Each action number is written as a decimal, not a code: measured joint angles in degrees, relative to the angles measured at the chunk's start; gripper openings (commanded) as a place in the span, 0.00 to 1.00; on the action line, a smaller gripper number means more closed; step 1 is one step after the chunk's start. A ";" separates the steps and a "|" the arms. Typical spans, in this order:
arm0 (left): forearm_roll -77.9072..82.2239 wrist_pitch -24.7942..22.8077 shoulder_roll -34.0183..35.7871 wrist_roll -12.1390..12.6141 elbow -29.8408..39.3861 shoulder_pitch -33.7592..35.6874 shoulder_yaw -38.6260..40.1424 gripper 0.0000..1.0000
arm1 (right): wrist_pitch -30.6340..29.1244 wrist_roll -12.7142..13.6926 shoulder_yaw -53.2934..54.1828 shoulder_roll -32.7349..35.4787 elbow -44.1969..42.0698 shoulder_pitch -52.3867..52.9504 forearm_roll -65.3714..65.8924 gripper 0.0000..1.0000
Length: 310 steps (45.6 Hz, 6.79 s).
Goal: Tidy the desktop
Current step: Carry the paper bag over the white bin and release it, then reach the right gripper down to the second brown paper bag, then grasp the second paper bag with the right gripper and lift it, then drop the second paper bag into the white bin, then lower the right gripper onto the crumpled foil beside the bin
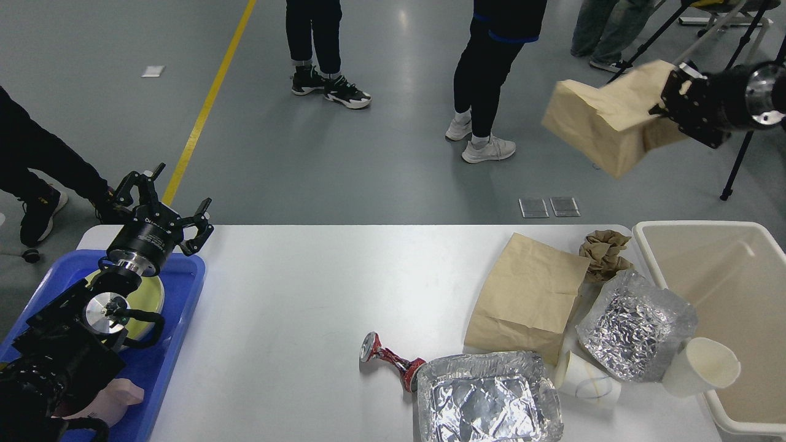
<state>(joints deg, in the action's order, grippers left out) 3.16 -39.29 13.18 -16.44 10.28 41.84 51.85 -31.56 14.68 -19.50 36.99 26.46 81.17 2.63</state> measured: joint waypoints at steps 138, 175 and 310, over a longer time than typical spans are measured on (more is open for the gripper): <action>0.00 0.00 0.00 0.00 0.00 0.00 0.00 0.96 | 14.64 -0.40 -20.41 -21.67 14.75 -11.76 -0.61 0.82; 0.00 0.00 0.00 0.00 0.00 0.00 0.00 0.96 | 17.86 -0.54 -19.93 -20.39 25.81 -2.47 0.10 0.00; 0.00 0.00 0.00 0.00 0.00 0.00 0.00 0.96 | -2.07 -0.45 -40.19 -12.76 47.79 39.40 -1.80 1.00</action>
<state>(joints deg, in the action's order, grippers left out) 3.16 -39.29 13.18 -16.43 10.28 41.84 51.86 -33.63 14.23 -59.68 24.23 74.25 120.57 0.83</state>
